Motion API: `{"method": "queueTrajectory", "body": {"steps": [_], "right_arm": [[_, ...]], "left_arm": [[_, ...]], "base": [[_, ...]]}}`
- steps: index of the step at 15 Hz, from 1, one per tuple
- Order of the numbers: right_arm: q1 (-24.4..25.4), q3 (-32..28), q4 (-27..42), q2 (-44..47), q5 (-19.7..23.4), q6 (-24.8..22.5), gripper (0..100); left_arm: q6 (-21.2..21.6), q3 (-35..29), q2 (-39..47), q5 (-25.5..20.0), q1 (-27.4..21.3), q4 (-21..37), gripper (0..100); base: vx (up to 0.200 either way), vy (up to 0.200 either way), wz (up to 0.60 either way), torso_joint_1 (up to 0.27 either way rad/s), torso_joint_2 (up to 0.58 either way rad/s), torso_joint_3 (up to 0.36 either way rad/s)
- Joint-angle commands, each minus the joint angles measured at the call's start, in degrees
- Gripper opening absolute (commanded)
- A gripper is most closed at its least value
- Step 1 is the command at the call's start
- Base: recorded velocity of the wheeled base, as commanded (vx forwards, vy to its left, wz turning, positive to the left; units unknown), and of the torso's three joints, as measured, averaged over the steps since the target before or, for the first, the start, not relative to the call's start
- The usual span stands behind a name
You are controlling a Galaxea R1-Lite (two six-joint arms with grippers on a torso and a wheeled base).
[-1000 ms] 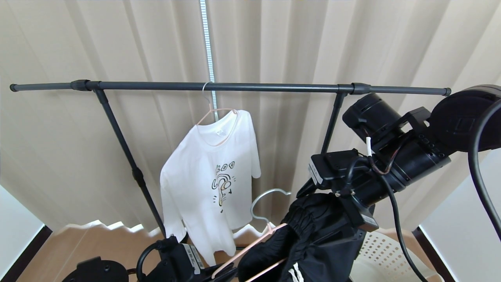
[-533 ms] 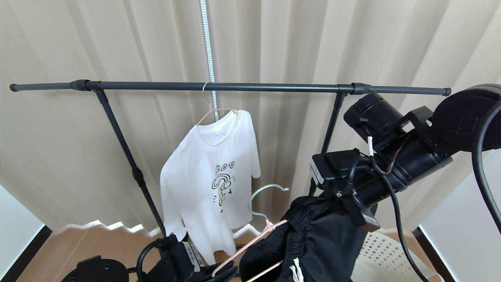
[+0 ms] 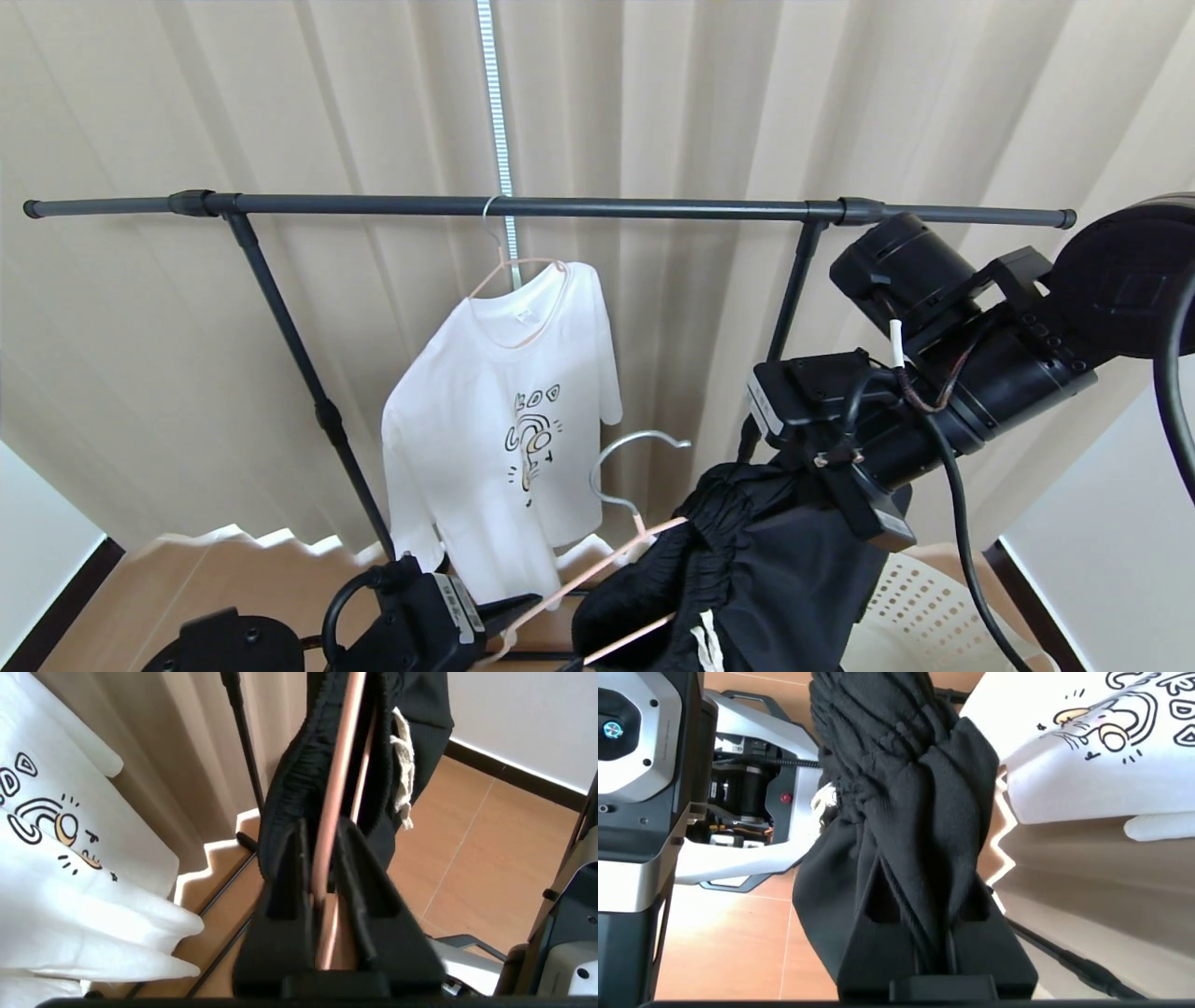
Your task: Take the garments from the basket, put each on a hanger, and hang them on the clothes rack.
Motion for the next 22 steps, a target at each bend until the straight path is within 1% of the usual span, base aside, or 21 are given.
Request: {"method": "queueTrajectory", "body": {"steps": [1, 3, 4, 5, 6, 7, 8, 10, 11, 12, 13, 14, 15, 16, 17, 18, 19, 20, 21, 22], "right_arm": [[0.0, 0.2, 0.1, -1.1, 0.0, 0.0, 0], [0.0, 0.2, 0.1, -2.2, -0.4, 0.8, 0], [-0.1, 0.2, 0.0, -3.1, -3.0, 1.4, 0], [-0.1, 0.1, -0.1, -3.7, -5.2, 1.5, 0], [-0.1, -0.1, -0.2, -3.9, -6.6, 2.0, 0], [-0.1, -0.2, -0.2, -4.0, -7.4, 2.8, 0], [-0.1, -0.4, -0.4, -4.2, -9.7, 4.1, 0], [-0.1, -0.8, -0.4, -5.0, -13.4, 4.5, 0], [0.0, -1.0, -0.4, -5.7, -15.9, 5.8, 0], [0.0, -1.0, -0.4, -6.2, -19.9, 8.1, 0], [0.2, -0.9, -0.4, -6.6, -22.5, 9.4, 0], [0.6, -0.5, -0.3, -7.8, -24.8, 12.3, 0], [0.6, -0.5, -0.3, -8.2, -25.0, 14.4, 0], [0.6, -0.4, -0.4, -9.4, -25.8, 20.0, 0], [0.6, -0.3, -0.4, -9.5, -26.1, 20.8, 0], [0.7, 0.9, -0.4, -12.9, -27.7, 26.3, 0], [0.7, 2.7, -0.9, -15.0, -27.7, 28.1, 0], [0.7, 4.5, -1.9, -16.3, -27.5, 28.5, 0], [0.7, 8.9, -5.6, -18.5, -27.5, 28.6, 0], [0.7, 14.0, -10.9, -20.4, -27.6, 28.5, 0]], "left_arm": [[0.0, 0.6, -0.4, -0.1, 0.0, -1.1, 100], [0.0, 0.8, -0.5, -0.1, 0.9, -4.3, 100], [0.0, 0.8, -0.7, -0.6, 3.0, -4.3, 100], [-0.1, 0.8, -2.0, -2.1, 4.8, -4.3, 100], [-0.2, 0.8, -3.0, -4.5, 6.8, -4.3, 100], [-0.2, 0.8, -3.7, -5.7, 8.0, -4.3, 100], [-0.3, 0.8, -5.1, -7.4, 10.2, -4.3, 100], [-0.7, 0.8, -5.8, -9.1, 13.1, -4.3, 100], [-2.2, 0.8, -5.8, -10.0, 14.2, -4.3, 100], [-2.6, 0.6, -5.8, -10.3, 14.9, -4.3, 100], [-2.6, 0.3, -6.0, -10.2, 15.1, -4.3, 100], [-2.6, -0.4, -7.0, -9.9, 15.3, -4.3, 100], [-2.6, -1.1, -7.4, -9.8, 15.7, -4.3, 100], [-2.6, -3.1, -8.4, -8.9, 16.4, -1.1, 100], [-2.7, -3.5, -8.6, -8.5, 16.4, 0.0, 100], [-4.6, -7.3, -9.4, -4.8, 15.8, 9.8, 100], [-6.9, -10.0, -9.3, -3.8, 14.8, 14.3, 100], [-8.2, -11.5, -9.1, -3.6, 13.9, 17.2, 100], [-10.1, -13.8, -8.8, -2.8, 12.4, 23.1, 100], [-12.7, -15.2, -8.8, -2.2, 11.1, 28.3, 100]], "base": [[0.0, 0.0, 0.0, 0.0, 0.0, 0.0], [0.0, 0.0, 0.0, 0.0, 0.0, 0.0], [0.0, 0.0, 0.0, 0.0, 0.0, 0.0], [0.0, 0.0, 0.0, 0.0, 0.0, 0.0], [0.0, 0.0, 0.0, 0.0, 0.0, 0.0], [0.0, 0.0, 0.0, 0.0, 0.0, 0.0], [0.0, 0.0, 0.0, 0.0, 0.0, 0.0], [0.0, 0.0, 0.0, 0.0, 0.0, 0.0], [0.0, 0.0, 0.0, 0.0, 0.0, 0.0], [0.0, 0.0, 0.0, 0.0, 0.0, 0.0], [0.0, 0.0, 0.0, 0.0, 0.0, 0.0], [0.0, 0.0, 0.0, 0.0, 0.0, 0.0], [0.0, 0.0, 0.0, 0.0, 0.0, 0.0], [0.0, 0.0, 0.0, 0.0, 0.0, 0.0], [0.0, 0.0, 0.0, 0.0, 0.0, 0.0], [0.0, 0.0, 0.0, 0.0, 0.0, 0.0], [0.0, 0.0, 0.0, 0.0, 0.0, 0.0], [0.0, 0.0, 0.0, 0.0, 0.0, 0.0], [0.0, 0.0, 0.0, 0.0, 0.0, 0.0], [0.0, 0.0, 0.0, 0.0, 0.0, 0.0]]}}
